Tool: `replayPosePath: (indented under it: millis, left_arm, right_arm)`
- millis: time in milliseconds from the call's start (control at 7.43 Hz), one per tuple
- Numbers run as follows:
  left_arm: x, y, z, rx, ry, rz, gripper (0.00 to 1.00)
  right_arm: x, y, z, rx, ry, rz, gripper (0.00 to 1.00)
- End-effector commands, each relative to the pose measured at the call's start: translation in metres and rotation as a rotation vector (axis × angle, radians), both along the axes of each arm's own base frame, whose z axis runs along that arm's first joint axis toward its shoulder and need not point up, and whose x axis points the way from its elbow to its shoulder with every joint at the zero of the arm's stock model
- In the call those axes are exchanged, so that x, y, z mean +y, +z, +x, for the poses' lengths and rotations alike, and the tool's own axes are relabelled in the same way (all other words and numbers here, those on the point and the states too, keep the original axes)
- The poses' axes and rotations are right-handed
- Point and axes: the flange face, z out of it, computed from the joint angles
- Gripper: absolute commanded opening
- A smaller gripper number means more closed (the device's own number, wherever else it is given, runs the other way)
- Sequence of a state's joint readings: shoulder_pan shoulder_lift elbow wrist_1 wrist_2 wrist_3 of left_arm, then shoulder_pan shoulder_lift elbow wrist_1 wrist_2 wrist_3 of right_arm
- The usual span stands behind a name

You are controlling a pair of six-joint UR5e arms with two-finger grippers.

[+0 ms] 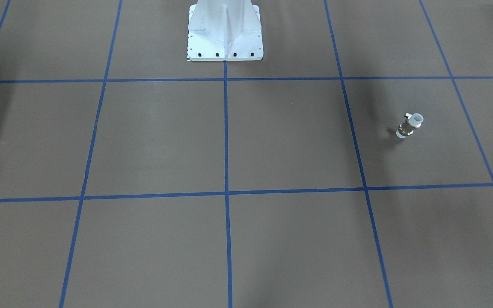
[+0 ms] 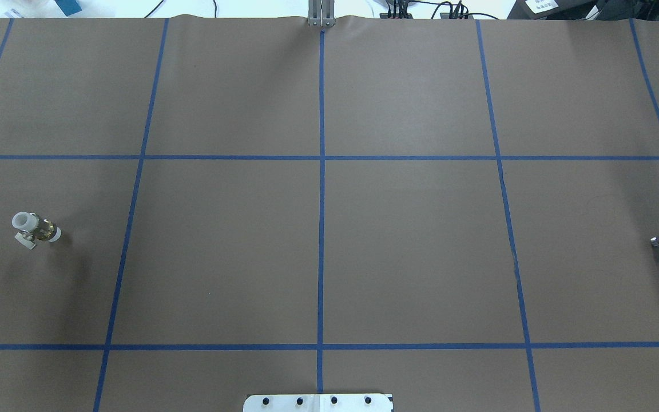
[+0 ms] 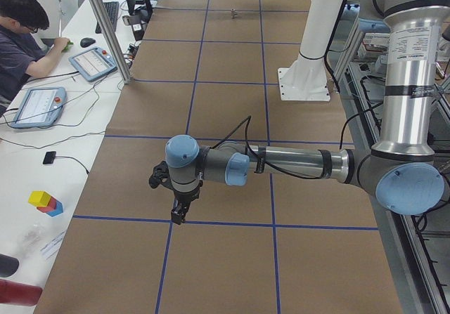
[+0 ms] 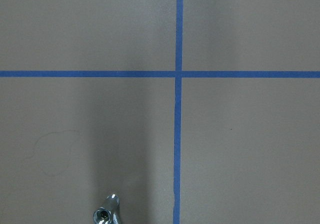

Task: Assemble PPR valve and pipe with both arms
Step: 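Move the left gripper toward the white-and-brass valve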

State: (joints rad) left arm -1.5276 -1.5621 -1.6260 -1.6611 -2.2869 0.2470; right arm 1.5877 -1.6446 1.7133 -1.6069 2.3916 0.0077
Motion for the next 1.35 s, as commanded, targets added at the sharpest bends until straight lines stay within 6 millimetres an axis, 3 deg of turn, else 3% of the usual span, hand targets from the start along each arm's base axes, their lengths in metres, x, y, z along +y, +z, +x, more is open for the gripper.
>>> replayPosePath:
  millis: [0,808,1212]
  left_arm:
    - [-0.001,-0.002,0.001,0.0,0.002,0.007,1.0]
    - [0.004,-0.015,0.0,-0.003,-0.001,0.028,1.0]
    - [-0.004,-0.068,0.007,0.024,-0.093,0.038,1.0]
  right_arm:
    - [-0.001,-0.001,0.0,0.002,-0.001,0.005,1.0]
    - [-0.001,-0.001,0.0,0.0,-0.001,0.007,1.0]
    - [-0.002,-0.001,0.0,0.002,-0.001,0.007,1.0]
